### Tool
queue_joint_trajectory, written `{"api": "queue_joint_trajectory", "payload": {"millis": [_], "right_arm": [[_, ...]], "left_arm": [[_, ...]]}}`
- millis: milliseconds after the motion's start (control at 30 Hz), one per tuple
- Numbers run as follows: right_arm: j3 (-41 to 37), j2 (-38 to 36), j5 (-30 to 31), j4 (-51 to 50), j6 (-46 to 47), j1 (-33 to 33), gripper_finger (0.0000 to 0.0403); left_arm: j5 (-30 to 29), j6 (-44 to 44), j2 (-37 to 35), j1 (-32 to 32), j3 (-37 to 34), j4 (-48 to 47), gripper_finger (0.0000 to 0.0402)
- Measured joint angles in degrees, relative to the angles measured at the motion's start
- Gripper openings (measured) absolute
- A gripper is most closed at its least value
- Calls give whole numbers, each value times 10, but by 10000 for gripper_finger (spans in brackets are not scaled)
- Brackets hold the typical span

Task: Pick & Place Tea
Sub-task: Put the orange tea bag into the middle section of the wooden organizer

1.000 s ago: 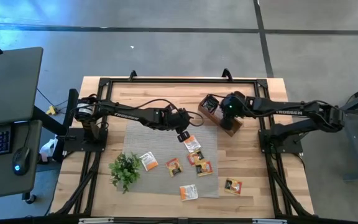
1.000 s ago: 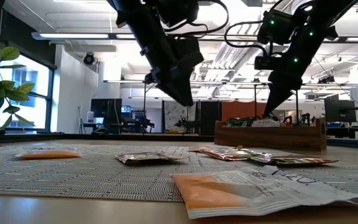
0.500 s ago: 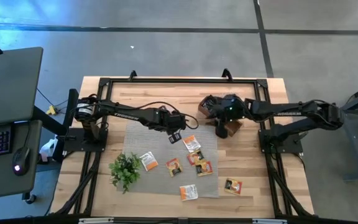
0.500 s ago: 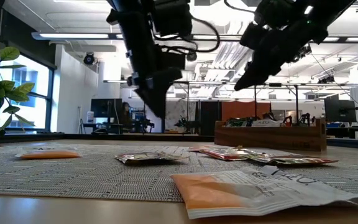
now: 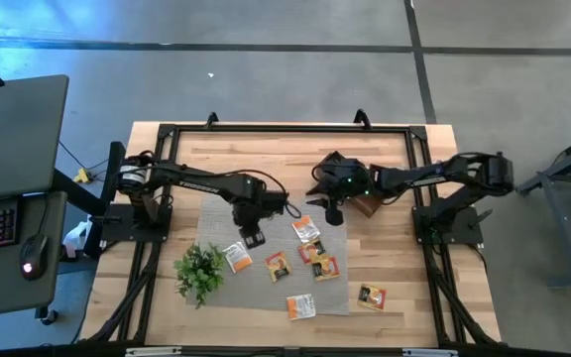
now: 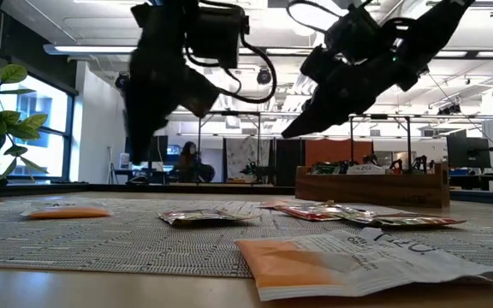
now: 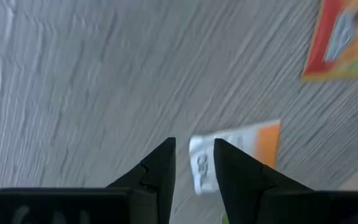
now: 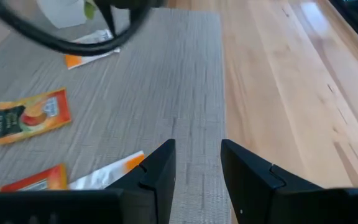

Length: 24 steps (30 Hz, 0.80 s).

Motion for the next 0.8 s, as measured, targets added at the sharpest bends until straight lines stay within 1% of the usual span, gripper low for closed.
{"api": "queue_joint_trajectory", "payload": {"millis": [100,233,333,533,800], "right_arm": [[0,4,0,1,0,-1,124],[0,4,0,1,0,-1,124],[0,4,0,1,0,-1,124],[0,4,0,1,1,-1,124],[0,4,0,1,1,-1,124]], "left_arm": [[-10,-4,0,-23,-12,-12,106],[-20,-13,0,-54,-41,7,106],[-21,-42,0,-70,-68,43,106],[-34,-102,0,-76,-120,136,106],[-46,-83,-3,-75,-154,162,105]]}}
